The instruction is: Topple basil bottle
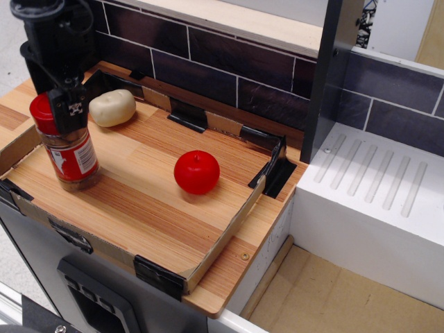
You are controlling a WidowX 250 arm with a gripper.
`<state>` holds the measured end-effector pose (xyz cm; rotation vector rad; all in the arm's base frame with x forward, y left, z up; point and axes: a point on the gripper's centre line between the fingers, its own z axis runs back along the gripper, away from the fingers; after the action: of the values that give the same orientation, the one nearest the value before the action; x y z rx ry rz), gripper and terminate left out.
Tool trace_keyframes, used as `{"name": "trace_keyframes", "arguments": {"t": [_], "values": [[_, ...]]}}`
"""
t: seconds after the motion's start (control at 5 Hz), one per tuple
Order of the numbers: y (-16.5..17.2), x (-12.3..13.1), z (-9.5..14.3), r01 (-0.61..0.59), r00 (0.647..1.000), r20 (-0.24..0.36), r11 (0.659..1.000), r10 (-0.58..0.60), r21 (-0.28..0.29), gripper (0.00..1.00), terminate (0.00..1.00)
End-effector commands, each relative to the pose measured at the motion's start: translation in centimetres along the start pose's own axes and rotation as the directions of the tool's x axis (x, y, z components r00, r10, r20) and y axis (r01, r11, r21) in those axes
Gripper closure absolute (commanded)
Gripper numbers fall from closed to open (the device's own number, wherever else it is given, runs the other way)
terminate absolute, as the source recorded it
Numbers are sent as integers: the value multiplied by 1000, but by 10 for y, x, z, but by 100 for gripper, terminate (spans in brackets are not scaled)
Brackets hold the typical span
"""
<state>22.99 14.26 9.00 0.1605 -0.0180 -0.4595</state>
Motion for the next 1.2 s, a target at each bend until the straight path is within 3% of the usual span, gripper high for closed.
{"name": "trace_keyframes", "arguments": {"t": [0.0, 0.2, 0.4, 0.6, 1.0], "values": [[7, 3, 11, 55, 998, -10, 996, -55, 70, 100, 0], [4, 2, 10, 110, 992, -80, 983, -100, 145, 100, 0], [0, 4, 8, 183, 976, -148, 965, -157, 186, 100, 0], [-10, 4, 5, 230, 960, -224, 932, -169, 280, 100, 0], [-43, 13, -7, 330, 919, -326, 882, -220, 337, 100, 0]]}}
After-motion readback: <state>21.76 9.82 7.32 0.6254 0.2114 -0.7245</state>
